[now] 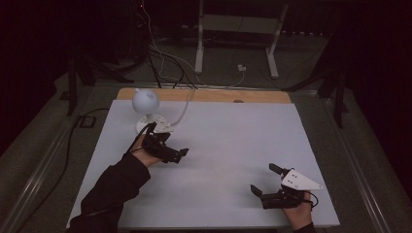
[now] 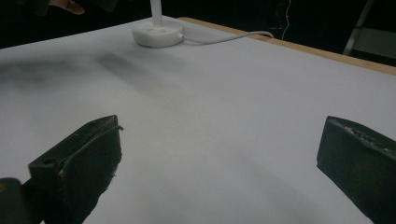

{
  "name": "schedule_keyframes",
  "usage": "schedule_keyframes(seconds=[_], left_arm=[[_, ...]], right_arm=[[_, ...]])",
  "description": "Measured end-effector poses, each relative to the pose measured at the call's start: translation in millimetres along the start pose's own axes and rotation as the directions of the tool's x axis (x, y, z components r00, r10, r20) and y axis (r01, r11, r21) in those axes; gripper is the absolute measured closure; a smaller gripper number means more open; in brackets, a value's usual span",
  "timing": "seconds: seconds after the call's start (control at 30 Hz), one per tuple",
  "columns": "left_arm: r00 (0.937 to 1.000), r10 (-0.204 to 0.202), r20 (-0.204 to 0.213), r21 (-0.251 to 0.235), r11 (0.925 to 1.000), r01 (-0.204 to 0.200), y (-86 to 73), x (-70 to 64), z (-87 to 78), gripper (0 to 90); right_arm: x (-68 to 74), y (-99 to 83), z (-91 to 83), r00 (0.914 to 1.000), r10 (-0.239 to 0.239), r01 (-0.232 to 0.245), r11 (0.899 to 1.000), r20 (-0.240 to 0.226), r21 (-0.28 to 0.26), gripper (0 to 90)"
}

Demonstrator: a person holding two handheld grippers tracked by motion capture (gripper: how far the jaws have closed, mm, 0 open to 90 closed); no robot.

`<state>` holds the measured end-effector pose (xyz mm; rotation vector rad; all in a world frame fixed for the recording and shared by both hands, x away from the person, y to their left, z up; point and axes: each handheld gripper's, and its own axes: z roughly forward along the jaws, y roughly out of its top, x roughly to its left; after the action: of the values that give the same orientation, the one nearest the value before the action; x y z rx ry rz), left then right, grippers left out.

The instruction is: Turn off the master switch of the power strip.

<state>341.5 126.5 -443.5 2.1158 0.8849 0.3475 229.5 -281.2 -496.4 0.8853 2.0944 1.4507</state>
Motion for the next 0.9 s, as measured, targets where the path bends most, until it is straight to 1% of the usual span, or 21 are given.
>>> schedule_keyframes(seconds=[0.2, 0.37, 0.5, 0.57, 0.67, 0.77, 0.83, 0.87, 0.9], left_arm=[[0.9998, -0.011, 0.015, -0.016, 0.9998, 0.011, -11.1, 2.2, -10.7, 0.3], [0.9996, -0.003, 0.028, -0.002, 1.0, 0.003, -22.3, 0.5, -16.1, 0.3], [0.9989, 0.022, 0.041, 0.01, 0.9997, -0.022, -32.1, -1.5, -17.0, 0.3], [0.9987, 0.034, 0.038, 0.016, 0.9993, -0.035, -36.1, -2.1, -17.3, 0.3], [0.9982, 0.041, 0.045, 0.024, 0.9988, -0.042, -42.2, -2.8, -17.7, 0.3], [0.998, 0.054, 0.034, 0.027, 0.9981, -0.055, -48.8, -2.5, -18.4, 0.3], [0.9979, 0.051, 0.04, 0.033, 0.9981, -0.052, -53.9, -2.3, -19.1, 0.3], [0.9973, 0.052, 0.051, 0.03, 0.9981, -0.054, -57.0, -2.4, -19.4, 0.3], [0.9969, 0.057, 0.055, 0.039, 0.9975, -0.059, -60.0, -2.6, -19.5, 0.3]], right_arm=[[0.4, 0.0, 0.5, 1.0, -0.003, 0.003, 1.0, 0.0, 0.002, 0.1], [0.5, -0.2, 0.9, 1.0, -0.003, 0.003, 1.0, 0.001, 0.006, 0.1], [0.6, -0.1, 0.9, 1.0, -0.004, 0.004, 1.0, 0.001, 0.006, 0.1], [0.6, 0.0, 0.8, 1.0, -0.006, 0.005, 1.0, 0.001, 0.005, 0.1], [0.5, -0.1, 0.8, 1.0, -0.003, 0.003, 1.0, 0.001, 0.005, 0.1], [0.5, 0.0, 0.8, 1.0, -0.003, 0.003, 1.0, 0.002, 0.005, 0.1], [0.5, 0.0, 0.7, 1.0, -0.004, 0.004, 1.0, 0.002, 0.005, 0.1], [0.6, -0.1, 0.7, 1.0, -0.006, 0.006, 1.0, 0.002, 0.006, 0.1], [0.5, -0.1, 0.6, 1.0, -0.005, 0.005, 1.0, 0.002, 0.005, 0.1]])
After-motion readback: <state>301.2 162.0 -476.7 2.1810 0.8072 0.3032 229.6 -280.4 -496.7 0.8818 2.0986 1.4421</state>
